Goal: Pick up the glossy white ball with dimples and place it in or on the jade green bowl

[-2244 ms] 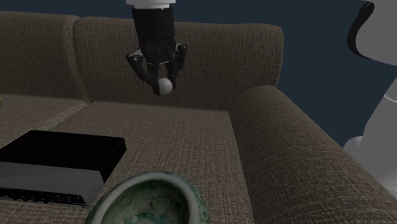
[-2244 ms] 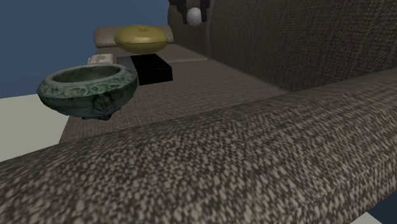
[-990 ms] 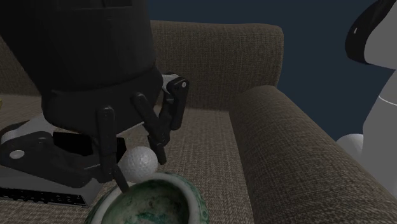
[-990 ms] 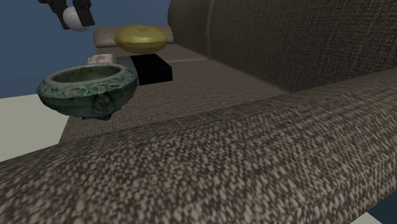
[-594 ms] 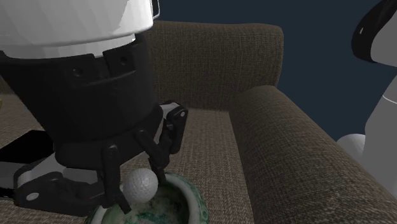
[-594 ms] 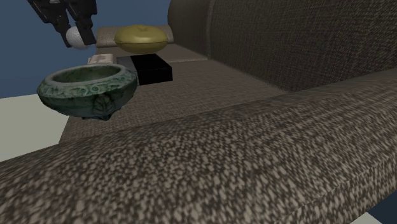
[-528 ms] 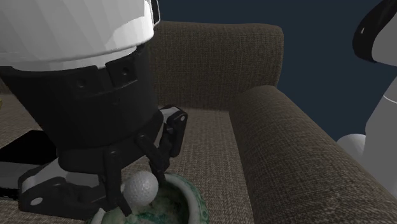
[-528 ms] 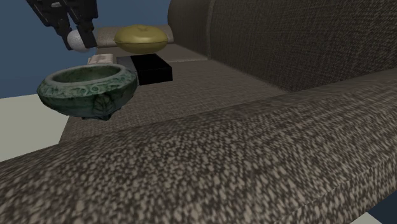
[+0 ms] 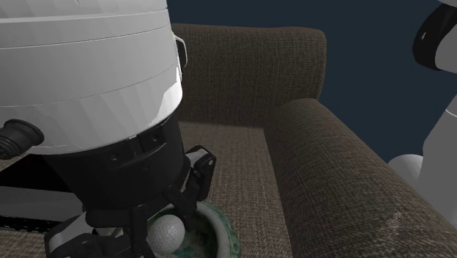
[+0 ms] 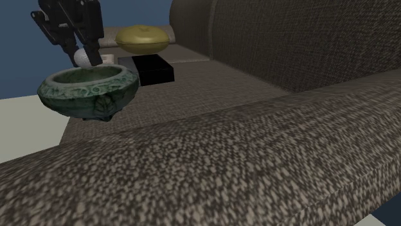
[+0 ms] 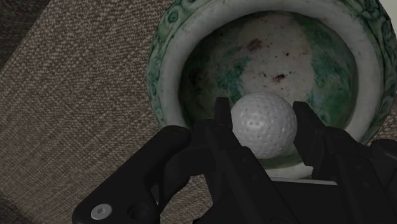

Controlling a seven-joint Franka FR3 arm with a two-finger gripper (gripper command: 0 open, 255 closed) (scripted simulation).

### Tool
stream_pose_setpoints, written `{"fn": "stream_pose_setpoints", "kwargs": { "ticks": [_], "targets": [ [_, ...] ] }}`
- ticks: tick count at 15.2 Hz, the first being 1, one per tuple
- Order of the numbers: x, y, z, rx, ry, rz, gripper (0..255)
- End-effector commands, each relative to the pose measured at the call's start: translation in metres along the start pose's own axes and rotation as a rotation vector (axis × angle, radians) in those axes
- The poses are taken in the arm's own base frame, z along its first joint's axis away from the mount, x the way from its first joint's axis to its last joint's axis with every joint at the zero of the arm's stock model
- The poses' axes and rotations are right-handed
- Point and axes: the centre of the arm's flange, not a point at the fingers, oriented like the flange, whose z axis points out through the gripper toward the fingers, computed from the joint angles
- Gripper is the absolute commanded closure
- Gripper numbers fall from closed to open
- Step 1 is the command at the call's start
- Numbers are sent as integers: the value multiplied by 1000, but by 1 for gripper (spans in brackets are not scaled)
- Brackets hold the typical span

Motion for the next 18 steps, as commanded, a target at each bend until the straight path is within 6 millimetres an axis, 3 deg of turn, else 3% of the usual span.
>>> {"fn": "stream_pose_setpoints", "kwargs": {
  "ticks": [1, 5, 6, 11, 15, 18],
  "targets": [
    [0, 0, 1, 0, 0, 0, 255],
    [0, 0, 1, 0, 0, 0, 255],
    [0, 0, 1, 0, 0, 0, 0],
    [0, 0, 1, 0, 0, 0, 0],
    [0, 0, -49, 0, 0, 0, 0],
    [0, 0, -49, 0, 0, 0, 0]
  ]
}}
